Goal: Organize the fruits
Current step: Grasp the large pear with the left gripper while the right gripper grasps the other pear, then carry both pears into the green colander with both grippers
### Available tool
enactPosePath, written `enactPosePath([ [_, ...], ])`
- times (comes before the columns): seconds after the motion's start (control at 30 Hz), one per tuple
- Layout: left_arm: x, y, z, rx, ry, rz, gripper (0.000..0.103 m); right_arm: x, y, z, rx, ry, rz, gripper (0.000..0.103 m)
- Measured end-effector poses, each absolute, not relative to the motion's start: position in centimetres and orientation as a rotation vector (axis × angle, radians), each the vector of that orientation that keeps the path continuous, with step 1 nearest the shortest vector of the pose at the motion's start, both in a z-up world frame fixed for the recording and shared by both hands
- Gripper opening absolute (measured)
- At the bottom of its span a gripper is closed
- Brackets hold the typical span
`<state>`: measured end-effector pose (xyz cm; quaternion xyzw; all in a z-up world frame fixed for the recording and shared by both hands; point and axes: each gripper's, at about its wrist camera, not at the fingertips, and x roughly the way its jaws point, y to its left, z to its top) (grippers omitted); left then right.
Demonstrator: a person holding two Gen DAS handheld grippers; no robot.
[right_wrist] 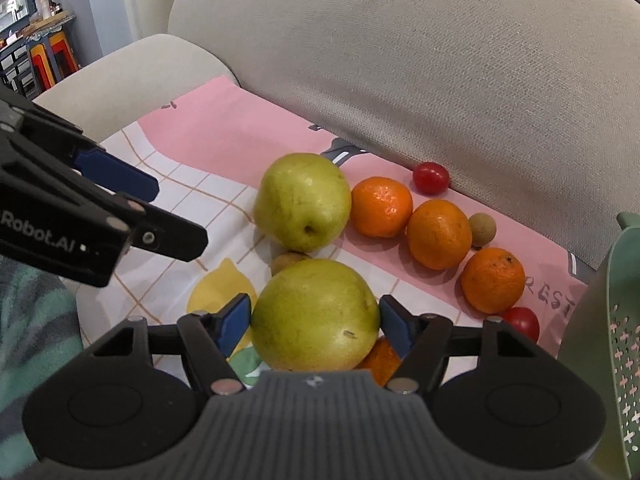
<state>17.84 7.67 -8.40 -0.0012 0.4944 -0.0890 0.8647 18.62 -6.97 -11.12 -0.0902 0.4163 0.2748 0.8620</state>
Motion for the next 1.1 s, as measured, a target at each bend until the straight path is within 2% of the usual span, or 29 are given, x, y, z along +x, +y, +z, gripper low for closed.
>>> enactPosePath([
  [0.2, 19.2, 8.0, -8.0, -0.077, 1.014, -0.181, 0.074, 18.2, -8.5, -8.7, -0.126, 0.805, 0.55, 0.067],
  [0.37, 21.0, 7.7, -8.1, -0.145, 1.005, -0.182, 0.085, 18.7, -10.4, -7.0, -0.082, 0.761, 0.463, 0.067],
  [0.47, 22.3, 7.0, -8.6, -0.166, 1.011, -0.178, 0.088, 18.8, -11.4, -6.4, -0.089, 0.744, 0.412, 0.067],
  [0.8, 25.0, 5.8, -11.9, -0.213, 1.073, -0.116, 0.088, 18.7, -14.5, -5.7, -0.047, 0.738, 0.329, 0.067],
  [0.93, 25.1, 5.9, -12.3, -0.226, 1.08, -0.12, 0.081, 18.2, -15.1, -5.7, -0.034, 0.75, 0.314, 0.067],
  [1.1, 24.9, 6.0, -12.2, -0.251, 1.074, -0.121, 0.08, 17.5, -16.2, -5.4, -0.011, 0.756, 0.291, 0.067],
])
